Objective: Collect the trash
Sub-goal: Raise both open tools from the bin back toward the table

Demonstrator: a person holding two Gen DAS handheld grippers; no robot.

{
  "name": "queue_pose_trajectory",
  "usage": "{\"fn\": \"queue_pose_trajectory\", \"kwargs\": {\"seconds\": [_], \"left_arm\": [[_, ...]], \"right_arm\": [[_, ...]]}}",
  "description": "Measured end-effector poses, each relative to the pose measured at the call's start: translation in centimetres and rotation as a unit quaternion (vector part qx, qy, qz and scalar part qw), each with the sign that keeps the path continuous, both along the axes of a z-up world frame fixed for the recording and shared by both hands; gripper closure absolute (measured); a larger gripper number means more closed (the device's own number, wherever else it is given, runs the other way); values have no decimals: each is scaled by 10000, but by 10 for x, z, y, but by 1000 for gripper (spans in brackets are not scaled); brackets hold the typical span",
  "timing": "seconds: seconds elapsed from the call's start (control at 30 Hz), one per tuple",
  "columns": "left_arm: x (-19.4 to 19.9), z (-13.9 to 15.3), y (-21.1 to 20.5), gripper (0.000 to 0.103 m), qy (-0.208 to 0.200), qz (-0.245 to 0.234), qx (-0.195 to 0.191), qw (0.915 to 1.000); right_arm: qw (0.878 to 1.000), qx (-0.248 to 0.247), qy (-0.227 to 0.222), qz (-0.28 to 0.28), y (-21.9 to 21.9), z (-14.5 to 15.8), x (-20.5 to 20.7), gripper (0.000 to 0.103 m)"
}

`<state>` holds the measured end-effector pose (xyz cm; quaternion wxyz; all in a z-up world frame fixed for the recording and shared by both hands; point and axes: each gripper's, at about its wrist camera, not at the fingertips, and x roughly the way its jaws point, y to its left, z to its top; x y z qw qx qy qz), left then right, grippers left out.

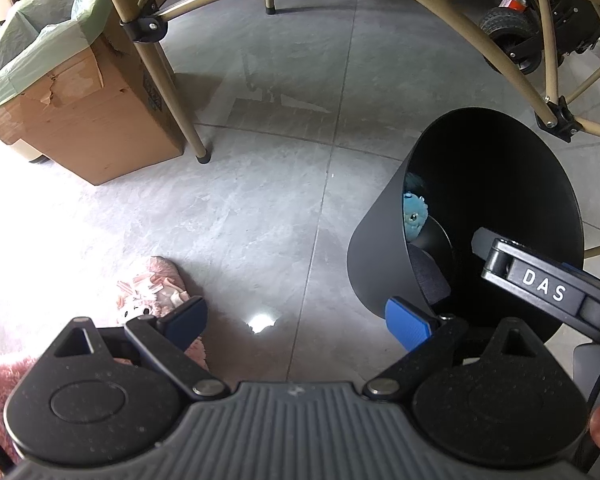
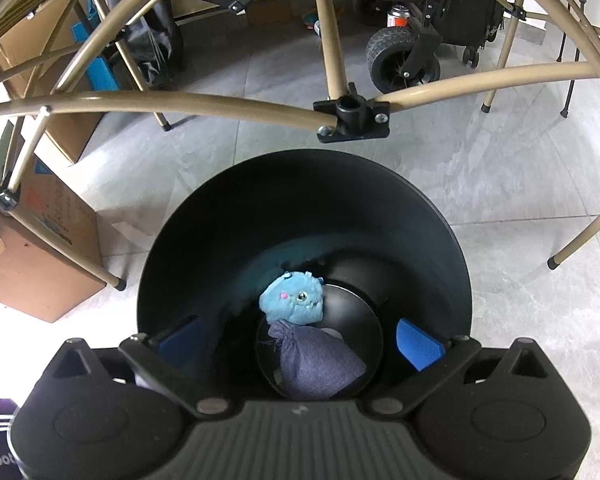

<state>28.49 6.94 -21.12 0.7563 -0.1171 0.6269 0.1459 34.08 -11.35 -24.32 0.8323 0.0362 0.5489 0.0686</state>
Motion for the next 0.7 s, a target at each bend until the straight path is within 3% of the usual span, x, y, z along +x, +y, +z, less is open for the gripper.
{"fn": "queue_pose_trajectory", "kwargs": {"seconds": [0.47, 0.7], "left_arm": [[0, 11, -4, 5, -176, -38, 18, 9998], [-3, 22, -8, 5, -463, -84, 86, 9989]], "right_arm": [[9995, 139, -258, -144, -15, 20, -6, 0], [9973, 255, -670, -131, -28, 50, -19, 0]]}}
